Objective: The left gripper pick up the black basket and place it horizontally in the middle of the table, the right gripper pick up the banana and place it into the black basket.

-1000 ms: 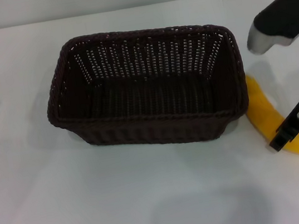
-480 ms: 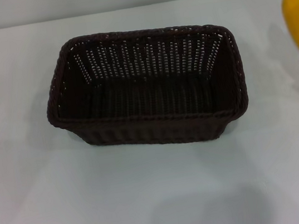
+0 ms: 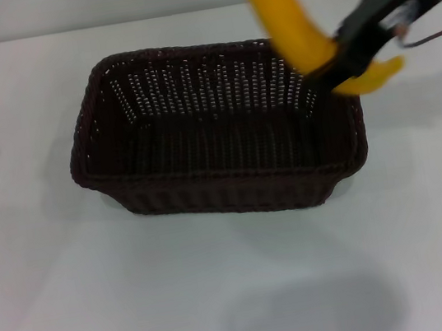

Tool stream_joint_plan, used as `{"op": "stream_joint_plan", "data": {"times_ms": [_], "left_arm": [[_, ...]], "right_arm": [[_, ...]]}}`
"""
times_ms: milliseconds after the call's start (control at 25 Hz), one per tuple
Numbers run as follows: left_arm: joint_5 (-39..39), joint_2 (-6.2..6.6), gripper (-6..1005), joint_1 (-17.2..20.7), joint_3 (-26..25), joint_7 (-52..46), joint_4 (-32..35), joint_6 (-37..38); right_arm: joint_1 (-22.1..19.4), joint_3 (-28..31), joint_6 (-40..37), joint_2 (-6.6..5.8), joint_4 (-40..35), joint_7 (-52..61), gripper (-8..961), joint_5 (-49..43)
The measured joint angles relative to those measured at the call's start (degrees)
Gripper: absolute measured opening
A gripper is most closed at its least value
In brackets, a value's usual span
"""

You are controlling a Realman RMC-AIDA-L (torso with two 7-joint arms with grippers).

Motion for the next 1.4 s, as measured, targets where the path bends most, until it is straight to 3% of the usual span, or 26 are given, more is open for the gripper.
{"op": "stream_joint_plan", "data": {"times_ms": [120,280,720,800,960,1240,1400], "left_arm": [[-0.01,-0.28,750,0.0,0.02,0.01,0.0,0.03],[0.0,-0.67,750,0.0,0.03,0.33,0.0,0.07],[-0.03,-0.85,749,0.76,0.06,0.96,0.0,0.07],[-0.03,-0.86,749,0.82,0.01,1.12,0.0,0.07],[-0.08,-0.89,748,1.25,-0.17,2.54,0.0,0.06],[-3.32,-1.38,748,3.15,-0.37,9.39,-1.91,0.06],[-5.03,-1.32,747,4.29,-0.76,13.3,-4.63,0.06]], "right_arm": [[1.0,-6.78,-3.96,0.15,-0.63,0.44,569,3.23],[1.45,-9.56,-7.19,0.18,-2.15,-0.91,585,5.62],[0.86,-10.21,-13.67,0.14,-8.45,-5.31,628,9.59],[0.47,-9.69,-13.83,0.13,-8.15,-5.92,700,9.62],[-4.04,-2.97,-14.58,-0.08,-5.55,-10.0,845,10.13],[-16.45,13.47,-20.07,-0.22,-7.3,-28.27,847,23.7],[-23.57,15.74,-27.3,-0.35,-14.66,-44.57,848,38.9]]}}
